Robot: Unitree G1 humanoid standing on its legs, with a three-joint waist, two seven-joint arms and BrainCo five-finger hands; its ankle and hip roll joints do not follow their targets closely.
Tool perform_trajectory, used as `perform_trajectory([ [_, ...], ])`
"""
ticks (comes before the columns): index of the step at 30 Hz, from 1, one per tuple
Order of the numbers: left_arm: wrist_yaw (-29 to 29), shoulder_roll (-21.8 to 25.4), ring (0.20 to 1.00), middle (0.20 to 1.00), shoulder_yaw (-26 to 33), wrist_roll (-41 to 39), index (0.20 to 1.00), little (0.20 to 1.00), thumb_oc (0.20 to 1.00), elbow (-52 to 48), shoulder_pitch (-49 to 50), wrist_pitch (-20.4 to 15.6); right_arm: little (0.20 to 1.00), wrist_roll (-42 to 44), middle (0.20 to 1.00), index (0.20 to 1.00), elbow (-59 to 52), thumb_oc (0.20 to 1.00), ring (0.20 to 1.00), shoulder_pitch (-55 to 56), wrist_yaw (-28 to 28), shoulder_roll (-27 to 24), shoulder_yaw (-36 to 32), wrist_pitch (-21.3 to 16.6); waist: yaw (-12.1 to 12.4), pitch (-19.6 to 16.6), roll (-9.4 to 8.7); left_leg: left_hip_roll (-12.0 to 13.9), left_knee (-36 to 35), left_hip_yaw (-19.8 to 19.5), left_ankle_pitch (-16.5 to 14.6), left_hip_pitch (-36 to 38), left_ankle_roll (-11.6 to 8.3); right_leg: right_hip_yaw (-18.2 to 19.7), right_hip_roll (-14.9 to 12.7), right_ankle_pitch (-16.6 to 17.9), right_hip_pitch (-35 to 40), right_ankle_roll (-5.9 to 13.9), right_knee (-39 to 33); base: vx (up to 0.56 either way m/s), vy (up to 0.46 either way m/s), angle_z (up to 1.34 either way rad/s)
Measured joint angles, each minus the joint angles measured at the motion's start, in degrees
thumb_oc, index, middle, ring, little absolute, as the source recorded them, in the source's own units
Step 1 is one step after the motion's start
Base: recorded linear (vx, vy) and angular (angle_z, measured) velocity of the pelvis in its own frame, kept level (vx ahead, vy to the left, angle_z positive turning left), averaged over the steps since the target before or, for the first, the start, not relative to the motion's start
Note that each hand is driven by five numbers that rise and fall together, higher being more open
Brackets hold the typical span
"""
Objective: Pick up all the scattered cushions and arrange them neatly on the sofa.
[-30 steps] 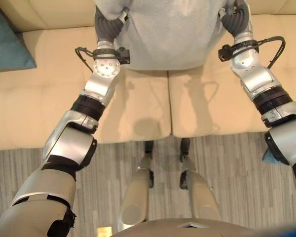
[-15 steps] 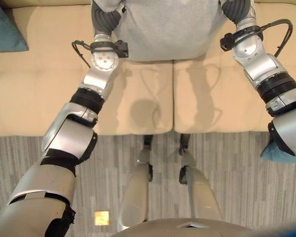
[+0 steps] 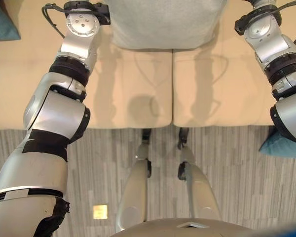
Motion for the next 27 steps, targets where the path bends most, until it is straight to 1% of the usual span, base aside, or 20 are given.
perform_trajectory([
  [2,0.7,2.0,1.0,1.0,1.6,-0.1,1.0,1.0,1.0,-0.1,-0.5,0.4,1.0,-0.1,1.0,1.0,1.0,1.0,1.0,-0.5,-1.1,-0.4,0.0,0.8,0.0,0.0,0.02,0.0,-0.1,0.0,0.0,1.5,-0.01,0.0,0.0,0.0,1.5,0.02,0.0,0.0,0.016,0.0],
  [7,0.7,5.1,1.0,1.0,2.1,-1.3,1.0,1.0,1.0,-3.0,0.8,0.4,1.0,0.0,1.0,1.0,0.7,1.0,1.0,0.3,-1.5,-2.5,-0.1,1.2,0.3,0.0,0.02,-0.1,-0.2,0.0,0.0,3.2,-0.02,0.0,0.0,-0.1,3.1,0.07,0.0,0.0,0.0,0.0],
  [10,0.6,7.0,1.0,1.0,2.7,-1.5,1.0,1.0,1.0,-12.6,6.7,0.2,1.0,0.2,1.0,1.0,-5.1,1.0,1.0,4.3,-1.4,-5.6,-2.7,0.9,0.8,0.0,0.02,-0.2,-0.4,0.0,0.0,4.6,-0.03,0.0,-0.1,-0.1,4.5,0.17,0.0,0.0,0.0,0.0],
  [12,0.5,8.8,1.0,1.0,3.8,-0.2,1.0,1.0,1.0,-24.3,14.6,-0.1,1.0,0.2,1.0,1.0,-13.9,1.0,1.0,10.7,-1.3,-7.6,-4.9,0.5,1.0,0.0,0.02,-0.2,-1.4,0.1,0.0,7.0,-0.02,0.1,-0.1,-0.5,6.3,0.64,0.0,0.0,0.0,0.0],
  [14,0.3,9.9,1.0,1.0,5.4,1.5,1.0,1.0,1.0,-35.0,23.3,-0.3,1.0,0.1,1.0,1.0,-22.9,1.0,1.0,18.8,-0.7,-7.7,-8.9,0.1,1.1,0.0,0.02,-0.4,-2.4,0.3,0.0,9.9,-0.05,0.1,-0.1,-1.0,8.7,0.93,-0.1,0.06,0.016,-0.03],
  [15,-0.8,10.2,1.0,1.0,9.9,2.8,1.0,1.0,1.0,-47.4,35.1,-1.5,1.0,0.1,1.0,1.0,-34.3,1.0,1.0,29.8,0.8,-7.8,-13.9,-1.4,0.9,0.0,0.03,-0.5,-3.2,0.5,-0.3,13.1,-0.32,0.1,-0.3,-2.0,11.6,1.14,-0.1,0.11,0.033,0.04],
  [16,-2.7,10.1,1.0,1.0,10.8,3.3,1.0,1.0,1.0,-50.8,43.1,-3.4,1.0,0.1,1.0,1.0,-36.3,1.0,1.0,37.3,2.7,-7.8,-14.5,-2.7,1.0,0.0,0.03,-0.8,-3.2,0.4,-0.7,16.1,-0.81,0.1,-0.7,-2.8,14.7,1.14,-0.1,0.12,0.036,0.02],
  [17,-4.1,10.4,1.0,1.0,12.3,3.0,1.0,1.0,1.0,-51.9,46.0,-3.4,1.0,0.3,1.0,1.0,-38.0,1.0,1.0,40.7,4.4,-7.6,-16.9,-2.7,1.1,0.0,0.07,-0.6,-3.3,0.5,-1.7,17.0,-1.27,0.2,-0.7,-3.1,15.5,1.23,-0.1,0.14,0.033,0.02],
  [18,-5.5,10.4,1.0,1.0,15.7,2.6,1.0,1.0,1.0,-56.4,50.5,-3.4,1.0,0.4,1.0,1.0,-43.2,1.0,1.0,45.4,5.6,-7.1,-20.9,-3.1,0.9,0.0,0.05,-0.6,-3.3,0.5,-1.9,17.6,-1.24,0.2,-0.6,-3.3,16.1,1.23,-0.1,0.12,0.005,-0.01],
  [19,-7.0,9.7,1.0,1.0,19.2,2.6,1.0,1.0,1.0,-60.6,56.2,-4.0,1.0,0.4,1.0,1.0,-48.1,1.0,1.0,51.2,6.7,-6.6,-23.9,-4.3,0.7,0.0,0.05,-0.7,-3.3,0.4,-2.1,18.5,-1.19,0.2,-0.6,-3.6,17.0,1.21,-0.1,0.11,0.006,0.02],
  [20,-8.9,7.7,1.0,1.0,22.4,2.6,1.0,1.0,1.0,-62.9,62.0,-4.8,1.0,0.6,1.0,1.0,-50.0,1.0,1.0,56.2,8.5,-5.3,-26.3,-5.8,0.4,-0.1,0.05,-0.7,-3.3,0.5,-2.5,19.8,-1.15,0.2,-0.7,-3.8,18.3,1.27,-0.1,0.08,-0.003,0.0],
  [21,-10.5,3.5,1.0,1.0,25.7,2.5,1.0,1.0,1.0,-63.1,69.0,-4.9,1.0,1.0,1.0,1.0,-49.9,1.0,1.0,62.8,10.6,-2.3,-29.2,-6.4,0.1,-0.2,0.12,-0.9,-3.3,0.7,-3.2,22.7,-1.27,0.3,-0.9,-4.7,21.1,1.49,-0.2,0.06,-0.014,-0.02],
  [22,-11.7,2.1,1.0,1.0,26.2,2.5,1.0,1.0,1.0,-62.2,73.4,-4.5,1.0,1.3,1.0,1.0,-49.7,1.0,1.0,67.3,12.2,-2.0,-29.2,-6.2,-0.1,-0.6,0.34,-0.9,-3.3,0.6,-3.8,24.3,-0.89,0.3,-1.1,-5.2,22.7,1.36,-0.2,0.06,-0.05,-0.06],
  [23,-14.0,-2.2,1.0,1.0,28.0,2.4,1.0,1.0,1.0,-58.4,80.2,-4.2,1.0,1.3,1.0,1.0,-49.5,1.0,1.0,74.9,14.8,1.0,-31.6,-6.2,-0.7,-3.5,0.62,-0.8,-3.3,0.9,-4.8,25.1,-1.01,0.3,-1.0,-5.5,23.5,1.38,-0.2,0.06,-0.048,-0.07],
  [25,-16.5,-5.6,1.0,1.0,28.3,2.9,1.0,1.0,1.0,-55.7,83.9,-3.3,1.0,0.1,1.0,1.0,-48.2,1.0,1.0,79.4,17.0,1.5,-32.0,-6.6,-1.0,-4.8,1.1,-0.8,-3.3,1.2,-5.0,26.1,-0.92,0.4,-1.1,-5.5,24.3,1.37,-0.2,0.03,-0.04,-0.08],
  [26,-17.0,-6.4,1.0,1.0,28.1,3.0,1.0,1.0,1.0,-54.7,85.1,-2.8,1.0,0.0,1.0,1.0,-46.9,1.0,1.0,80.2,17.7,2.1,-32.1,-6.5,-1.1,-5.2,1.12,-0.8,-3.3,1.3,-4.9,26.8,-0.84,0.6,-1.0,-5.6,24.9,1.35,-0.2,0.01,-0.041,-0.08],
  [27,-18.6,-6.4,1.0,1.0,26.6,4.5,1.0,1.0,1.0,-50.2,86.0,-2.1,1.0,-0.5,1.0,1.0,-43.5,1.0,1.0,81.1,18.9,2.6,-31.9,-6.4,-1.6,-6.3,1.57,-0.6,-3.3,1.5,-4.9,27.6,-0.74,0.7,-0.9,-5.7,25.7,1.31,-0.4,-0.01,-0.046,-0.08],
])
